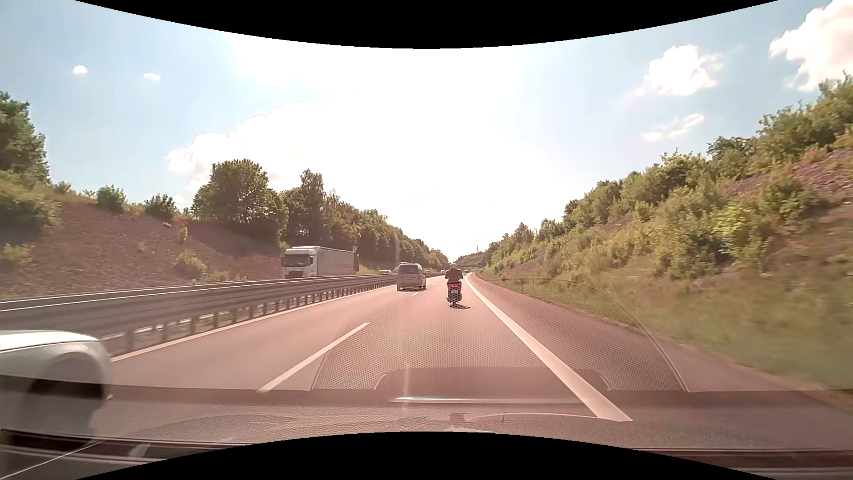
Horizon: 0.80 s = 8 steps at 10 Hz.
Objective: Follow the waypoints while adhering to traffic rules and regulations
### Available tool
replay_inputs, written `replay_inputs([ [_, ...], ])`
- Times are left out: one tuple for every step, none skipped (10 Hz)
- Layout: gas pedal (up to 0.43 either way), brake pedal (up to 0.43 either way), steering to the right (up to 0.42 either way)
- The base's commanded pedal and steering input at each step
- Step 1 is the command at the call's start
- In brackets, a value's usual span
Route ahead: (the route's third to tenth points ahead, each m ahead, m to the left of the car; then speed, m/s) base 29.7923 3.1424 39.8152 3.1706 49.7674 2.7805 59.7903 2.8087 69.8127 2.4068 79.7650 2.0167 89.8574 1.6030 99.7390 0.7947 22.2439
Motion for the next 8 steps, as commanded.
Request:
replay_inputs([
  [0.24, 0.012, 0.001],
  [0.24, 0.012, 0.002],
  [0.24, 0.012, 0.003],
  [0.24, 0.012, 0.003],
  [0.24, 0.012, 0.003],
  [0.24, 0.012, 0.003],
  [0.24, 0.012, 0.003],
  [0.24, 0.012, 0.003],
])
